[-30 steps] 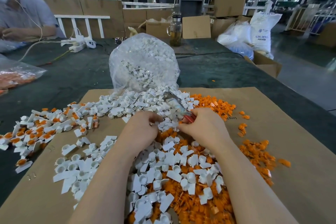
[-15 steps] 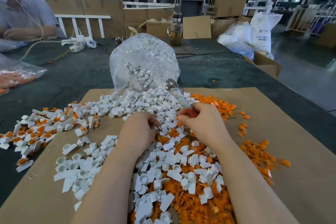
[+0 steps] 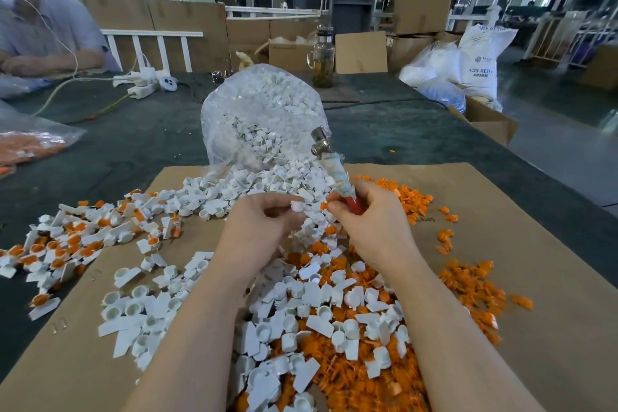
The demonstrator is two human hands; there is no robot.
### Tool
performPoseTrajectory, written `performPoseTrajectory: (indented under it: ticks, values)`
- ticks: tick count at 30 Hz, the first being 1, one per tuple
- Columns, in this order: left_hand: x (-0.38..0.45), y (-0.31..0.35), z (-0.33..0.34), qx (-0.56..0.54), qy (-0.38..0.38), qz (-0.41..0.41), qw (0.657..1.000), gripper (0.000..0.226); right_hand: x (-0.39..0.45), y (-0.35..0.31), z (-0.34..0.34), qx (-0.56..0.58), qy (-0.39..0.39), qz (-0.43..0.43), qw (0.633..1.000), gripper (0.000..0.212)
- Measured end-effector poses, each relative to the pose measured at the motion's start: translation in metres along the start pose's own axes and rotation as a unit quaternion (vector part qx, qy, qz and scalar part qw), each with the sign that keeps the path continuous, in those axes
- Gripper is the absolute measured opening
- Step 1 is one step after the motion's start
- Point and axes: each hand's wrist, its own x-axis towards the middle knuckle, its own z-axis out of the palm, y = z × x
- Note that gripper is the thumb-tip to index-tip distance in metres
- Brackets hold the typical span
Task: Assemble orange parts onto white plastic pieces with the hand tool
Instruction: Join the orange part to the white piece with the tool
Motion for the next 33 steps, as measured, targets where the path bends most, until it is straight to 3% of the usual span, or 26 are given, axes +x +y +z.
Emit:
performPoseTrajectory:
  ticks: [4, 11, 18, 33]
  values:
    - [0.001, 0.0, 0.0, -0.086, 0.024, -0.013, 0.996, 0.013, 0.0, 0.001, 0.0, 0.041, -0.006, 0.006, 0.999, 0.012]
    - [0.0, 0.004, 0.006, -0.141, 0.049, -0.019, 0.989, 0.014, -0.001, -0.002, 0.002, 0.048, 0.006, -0.008, 0.999, 0.012]
    - [0.002, 0.0, 0.007, -0.071, 0.111, -0.012, 0.991, 0.019, -0.003, -0.004, 0.002, 0.055, 0.019, -0.04, 0.997, 0.014]
    - [-0.008, 0.013, 0.019, -0.113, 0.072, 0.009, 0.991, 0.012, -0.003, -0.006, 0.007, 0.049, 0.068, -0.052, 0.995, 0.021]
